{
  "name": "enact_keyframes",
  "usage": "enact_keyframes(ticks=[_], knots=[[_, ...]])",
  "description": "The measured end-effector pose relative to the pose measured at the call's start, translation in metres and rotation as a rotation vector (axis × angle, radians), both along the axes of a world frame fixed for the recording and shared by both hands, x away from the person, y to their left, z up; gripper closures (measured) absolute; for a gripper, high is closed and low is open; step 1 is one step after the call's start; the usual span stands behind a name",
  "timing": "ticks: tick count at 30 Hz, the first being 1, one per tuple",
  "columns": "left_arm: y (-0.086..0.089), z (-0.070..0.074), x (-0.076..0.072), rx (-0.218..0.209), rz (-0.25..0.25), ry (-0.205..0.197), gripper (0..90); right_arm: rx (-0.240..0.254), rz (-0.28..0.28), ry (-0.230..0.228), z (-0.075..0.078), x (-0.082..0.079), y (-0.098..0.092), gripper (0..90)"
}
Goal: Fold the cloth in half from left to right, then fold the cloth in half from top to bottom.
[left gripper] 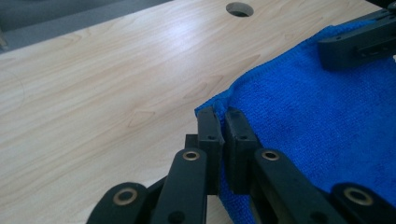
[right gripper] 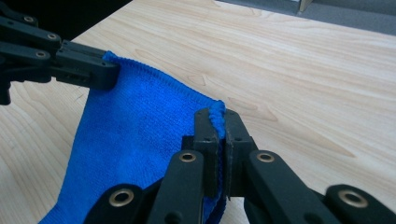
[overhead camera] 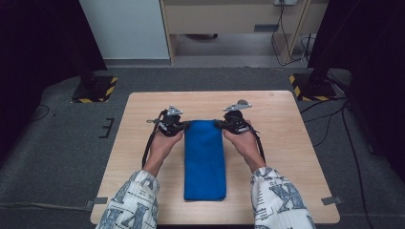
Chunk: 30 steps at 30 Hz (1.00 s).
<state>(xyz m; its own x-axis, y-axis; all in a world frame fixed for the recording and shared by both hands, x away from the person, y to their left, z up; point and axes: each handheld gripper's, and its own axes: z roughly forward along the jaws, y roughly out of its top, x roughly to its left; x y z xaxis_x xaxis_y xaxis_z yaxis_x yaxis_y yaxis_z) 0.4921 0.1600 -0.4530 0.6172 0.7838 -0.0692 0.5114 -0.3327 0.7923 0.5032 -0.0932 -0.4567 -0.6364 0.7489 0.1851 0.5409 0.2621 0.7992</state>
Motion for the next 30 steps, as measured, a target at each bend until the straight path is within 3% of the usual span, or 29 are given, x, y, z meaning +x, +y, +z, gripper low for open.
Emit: enact_keyframes(ticks=[9, 17, 23, 30], knots=[[0.000, 0.013, 0.012, -0.001, 0.014, -0.023, 86.4, 0.012, 0.006, -0.027, 0.012, 0.016, -0.002, 87.2], [0.001, 0.018, 0.019, -0.001, 0.030, -0.031, 86.5, 0.029, 0.011, -0.028, 0.012, 0.028, 0.000, 87.2], [-0.002, 0.020, 0.014, 0.009, 0.026, -0.047, 86.5, 0.036, 0.015, -0.044, 0.014, 0.024, -0.002, 87.2], [-0.003, 0.022, -0.001, 0.003, 0.018, -0.064, 86.5, 0.031, 0.032, -0.069, 0.019, 0.006, -0.003, 87.2]])
